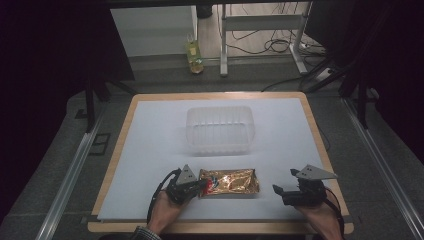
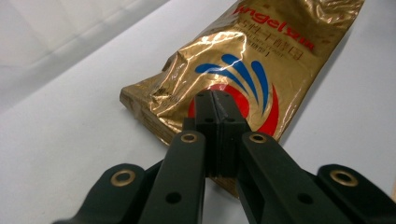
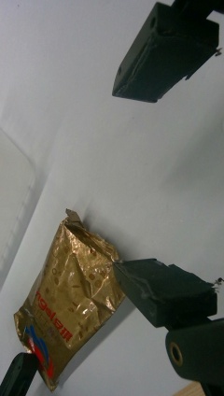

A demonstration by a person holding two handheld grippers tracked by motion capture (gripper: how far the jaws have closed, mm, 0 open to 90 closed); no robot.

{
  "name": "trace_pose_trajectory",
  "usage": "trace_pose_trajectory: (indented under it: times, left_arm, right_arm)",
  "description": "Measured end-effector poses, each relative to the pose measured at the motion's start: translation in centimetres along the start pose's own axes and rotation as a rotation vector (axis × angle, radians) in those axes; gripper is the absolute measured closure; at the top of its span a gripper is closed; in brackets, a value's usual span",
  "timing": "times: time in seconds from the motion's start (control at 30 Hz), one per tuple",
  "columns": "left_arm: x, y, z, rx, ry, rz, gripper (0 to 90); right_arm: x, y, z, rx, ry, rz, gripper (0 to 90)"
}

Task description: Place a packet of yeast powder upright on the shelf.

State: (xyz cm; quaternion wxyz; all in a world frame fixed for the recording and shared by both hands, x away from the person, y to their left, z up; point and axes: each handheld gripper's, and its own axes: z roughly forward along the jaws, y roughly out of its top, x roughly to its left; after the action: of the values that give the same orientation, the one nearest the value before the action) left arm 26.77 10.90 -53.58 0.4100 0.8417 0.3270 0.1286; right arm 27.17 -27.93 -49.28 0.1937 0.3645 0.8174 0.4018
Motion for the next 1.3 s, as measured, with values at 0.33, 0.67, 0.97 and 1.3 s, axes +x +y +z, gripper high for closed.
trace_pose_trajectory:
  times: [0.33,0.67,0.97,1.3]
  left_arm:
    - [0.0,-0.3,0.4,0.031,0.012,0.006,89.6]
    - [-0.2,-0.3,0.6,0.046,0.027,0.022,89.7]
    - [0.0,-0.4,0.7,0.058,0.018,0.027,89.8]
    - [-0.2,-0.4,0.7,0.061,0.027,0.041,89.8]
  right_arm:
    - [0.5,0.3,0.3,0.002,0.038,0.003,14.3]
    - [1.1,0.7,0.8,0.008,0.079,0.010,16.3]
    - [1.7,1.3,1.8,0.025,0.151,0.028,18.4]
    - [2.6,2.0,3.9,0.077,0.228,0.051,19.5]
